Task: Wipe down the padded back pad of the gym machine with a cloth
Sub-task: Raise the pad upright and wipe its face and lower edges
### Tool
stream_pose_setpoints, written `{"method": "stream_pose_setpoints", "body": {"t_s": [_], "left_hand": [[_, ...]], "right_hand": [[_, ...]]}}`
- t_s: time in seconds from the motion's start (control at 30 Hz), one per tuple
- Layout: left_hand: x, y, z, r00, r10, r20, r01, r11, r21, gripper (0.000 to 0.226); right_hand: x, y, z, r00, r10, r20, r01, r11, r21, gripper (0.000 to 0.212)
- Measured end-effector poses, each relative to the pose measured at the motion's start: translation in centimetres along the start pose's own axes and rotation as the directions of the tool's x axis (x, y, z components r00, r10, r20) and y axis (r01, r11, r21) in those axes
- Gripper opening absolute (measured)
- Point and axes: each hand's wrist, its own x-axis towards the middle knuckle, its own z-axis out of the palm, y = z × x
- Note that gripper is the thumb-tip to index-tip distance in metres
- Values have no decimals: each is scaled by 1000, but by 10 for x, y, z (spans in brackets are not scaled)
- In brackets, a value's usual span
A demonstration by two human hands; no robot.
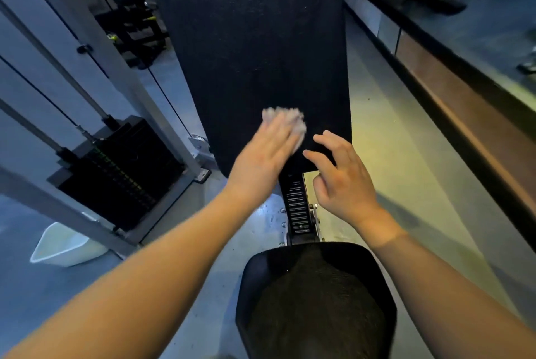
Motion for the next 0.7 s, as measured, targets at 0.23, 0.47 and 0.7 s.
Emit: {"method": "stream_pose_setpoints", "body": {"t_s": [0.23,0.47,0.7], "left_hand": [[13,-28,-32,996,22,90,-30,995,93,62],[116,-42,-46,975,-176,-138,194,972,131,66],[-12,27,5,974,62,219,-74,996,47,65]], "right_hand": [[-3,0,-11,998,63,20,-64,997,35,21],[0,-5,-21,983,179,-38,-177,983,45,8],[4,-1,-30,958,250,-139,-241,967,80,21]]}}
